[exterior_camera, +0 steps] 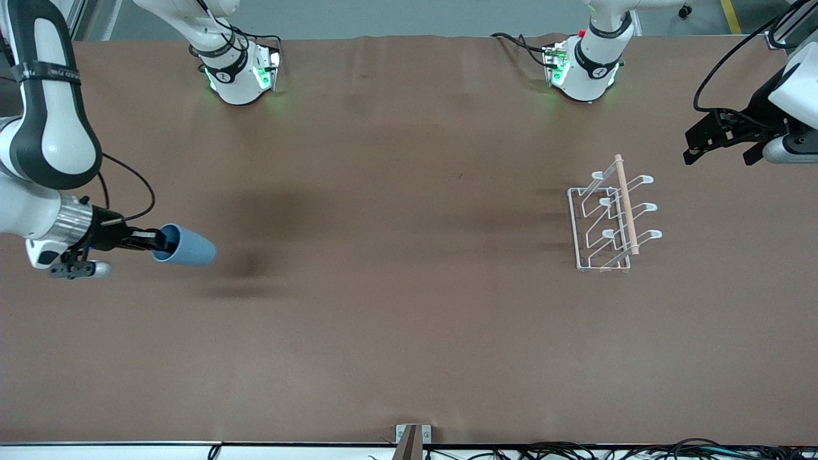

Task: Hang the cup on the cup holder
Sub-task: 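Close the right gripper on the blue cup rim, then lift the blue cup with the right gripper toward the table middle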

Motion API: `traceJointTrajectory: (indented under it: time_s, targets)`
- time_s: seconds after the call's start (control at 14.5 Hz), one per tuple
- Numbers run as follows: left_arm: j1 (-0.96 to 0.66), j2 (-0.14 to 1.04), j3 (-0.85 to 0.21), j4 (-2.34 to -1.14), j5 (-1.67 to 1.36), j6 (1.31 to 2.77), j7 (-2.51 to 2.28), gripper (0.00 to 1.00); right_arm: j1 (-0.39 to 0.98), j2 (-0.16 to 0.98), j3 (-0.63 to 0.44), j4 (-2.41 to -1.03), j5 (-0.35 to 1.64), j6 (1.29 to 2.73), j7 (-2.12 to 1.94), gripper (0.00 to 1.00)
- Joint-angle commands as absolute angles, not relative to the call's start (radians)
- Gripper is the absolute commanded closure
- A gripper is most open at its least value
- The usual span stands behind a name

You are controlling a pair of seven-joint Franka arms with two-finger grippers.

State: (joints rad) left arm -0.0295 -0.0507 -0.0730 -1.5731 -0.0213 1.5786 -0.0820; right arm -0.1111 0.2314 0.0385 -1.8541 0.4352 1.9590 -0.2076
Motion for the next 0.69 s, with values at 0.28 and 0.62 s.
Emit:
traceJointTrajectory:
  time_s: [0.28, 0.62]
  targets:
    - [-0.032, -0.054, -0.077, -1.569, -0.012, 1.58, -0.092, 0.0, -0.086, 0.126, 0.23, -2.035, 0.875, 1.93, -0.181, 1.0]
    - [-0.035, -0.052, -0.078, -1.569, -0.005, 1.58, -0.094, 0.0, -0.061, 0.127, 0.385, -2.063, 1.194, 1.936, -0.169, 1.0]
